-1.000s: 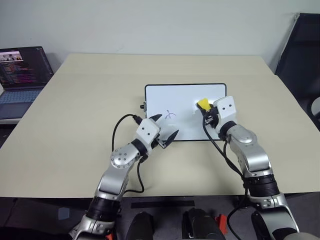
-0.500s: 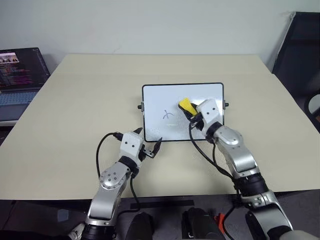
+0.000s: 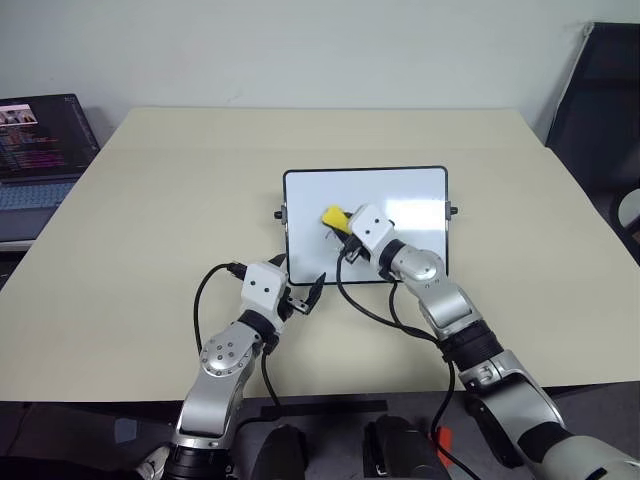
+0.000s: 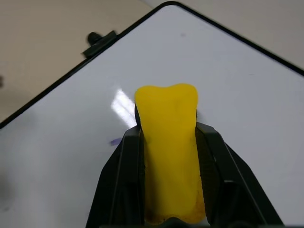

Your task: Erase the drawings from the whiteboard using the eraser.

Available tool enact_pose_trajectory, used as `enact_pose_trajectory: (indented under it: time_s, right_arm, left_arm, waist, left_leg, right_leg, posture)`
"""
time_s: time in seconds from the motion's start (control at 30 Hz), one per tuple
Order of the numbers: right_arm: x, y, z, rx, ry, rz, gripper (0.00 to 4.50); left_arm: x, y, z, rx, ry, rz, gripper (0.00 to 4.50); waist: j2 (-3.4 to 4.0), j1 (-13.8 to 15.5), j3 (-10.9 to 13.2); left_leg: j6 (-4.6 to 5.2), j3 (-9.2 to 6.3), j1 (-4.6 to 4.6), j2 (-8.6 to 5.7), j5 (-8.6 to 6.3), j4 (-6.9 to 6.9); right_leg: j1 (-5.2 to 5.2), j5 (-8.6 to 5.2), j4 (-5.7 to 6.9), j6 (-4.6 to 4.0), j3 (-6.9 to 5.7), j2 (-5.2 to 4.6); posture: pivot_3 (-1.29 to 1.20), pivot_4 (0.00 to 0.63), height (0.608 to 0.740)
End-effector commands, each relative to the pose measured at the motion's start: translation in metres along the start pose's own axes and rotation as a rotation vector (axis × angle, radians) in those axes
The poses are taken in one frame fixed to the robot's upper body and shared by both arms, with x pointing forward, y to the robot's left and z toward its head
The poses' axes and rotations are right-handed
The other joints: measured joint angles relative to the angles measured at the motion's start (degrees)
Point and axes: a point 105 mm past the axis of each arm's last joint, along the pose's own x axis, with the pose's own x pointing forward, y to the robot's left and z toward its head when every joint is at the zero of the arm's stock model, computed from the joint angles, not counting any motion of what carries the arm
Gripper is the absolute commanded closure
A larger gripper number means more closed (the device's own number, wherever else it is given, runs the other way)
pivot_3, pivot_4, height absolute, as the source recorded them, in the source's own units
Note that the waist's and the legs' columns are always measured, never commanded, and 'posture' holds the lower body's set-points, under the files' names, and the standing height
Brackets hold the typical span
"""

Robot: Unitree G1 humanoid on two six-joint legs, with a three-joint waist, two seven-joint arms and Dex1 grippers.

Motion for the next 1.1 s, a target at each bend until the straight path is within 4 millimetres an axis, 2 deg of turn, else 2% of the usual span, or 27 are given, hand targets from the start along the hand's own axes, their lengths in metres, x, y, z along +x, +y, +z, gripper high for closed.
enact_pose_trajectory:
  time_s: [0.03,0.13,0.3,0.47,0.6,0.9,0.97,1.1]
  right_arm:
    - [-0.006,0.021,-0.004,-0.012,0.013,0.111,3.41]
    - [-0.009,0.019,-0.006,-0.022,0.018,0.105,3.41]
    - [-0.009,-0.041,-0.009,-0.053,0.055,-0.138,3.41]
    - [-0.014,-0.068,-0.013,-0.093,0.086,-0.254,3.41]
    - [-0.015,-0.056,-0.017,-0.089,0.086,-0.21,3.41]
    - [-0.017,0.015,-0.023,-0.096,0.086,0.077,3.41]
    - [-0.015,0.014,-0.021,-0.084,0.078,0.078,3.41]
    - [-0.01,-0.012,-0.01,-0.071,0.046,-0.019,3.41]
  left_arm:
    - [0.001,0.001,0.017,0.022,-0.054,-0.003,0.0]
    - [0.001,0.002,0.017,0.049,-0.048,-0.009,0.0]
    - [-0.001,-0.001,0.016,0.049,-0.042,-0.015,0.0]
    - [-0.002,-0.004,0.016,0.057,-0.037,-0.033,0.0]
    - [-0.001,-0.005,0.015,0.057,-0.033,-0.047,0.0]
    - [0.001,-0.004,0.016,0.083,-0.032,-0.068,0.0]
    - [0.001,-0.005,0.016,0.079,-0.033,-0.068,0.0]
    - [-0.001,-0.006,0.015,0.074,-0.03,-0.062,0.0]
  waist:
    - [0.0,-0.01,0.0]
    - [0.0,-0.01,0.0]
    - [0.0,0.0,0.0]
    - [-0.03,0.39,-0.01]
    - [-0.03,0.43,-0.02]
    - [-0.03,-0.07,-0.03]
    - [-0.02,-0.24,-0.03]
    - [-0.03,-0.24,-0.02]
  left_leg:
    - [0.0,0.0,0.0,0.0,0.0,0.0]
    - [0.0,-0.01,0.01,0.0,0.01,0.01]
    - [0.0,0.0,0.0,-0.03,0.02,0.07]
    - [0.02,-0.02,0.0,-0.04,0.04,0.12]
    - [0.02,0.0,-0.01,-0.03,0.04,0.12]
    - [0.02,0.0,0.04,0.0,0.04,0.12]
    - [0.02,0.0,0.06,0.03,0.04,0.11]
    - [0.02,0.0,0.07,0.03,0.04,0.11]
  right_leg:
    - [0.0,0.0,0.01,0.0,0.01,0.0]
    - [0.0,0.0,0.02,0.0,0.0,0.01]
    - [0.01,0.01,0.04,0.0,0.0,-0.01]
    - [0.04,0.03,0.04,-0.01,-0.02,-0.02]
    - [0.04,0.02,0.02,-0.01,0.0,-0.03]
    - [0.05,0.02,0.05,-0.02,0.01,-0.01]
    - [0.05,0.02,0.06,-0.02,0.01,0.02]
    - [0.05,0.03,0.07,-0.04,0.01,0.03]
  posture:
    - [0.0,0.15,0.74]
    - [0.0,0.15,0.74]
    - [0.0,0.15,0.74]
    - [0.0,0.15,0.74]
    - [0.0,0.15,0.74]
    - [0.0,0.15,0.74]
    - [0.0,0.15,0.74]
    - [0.0,0.15,0.74]
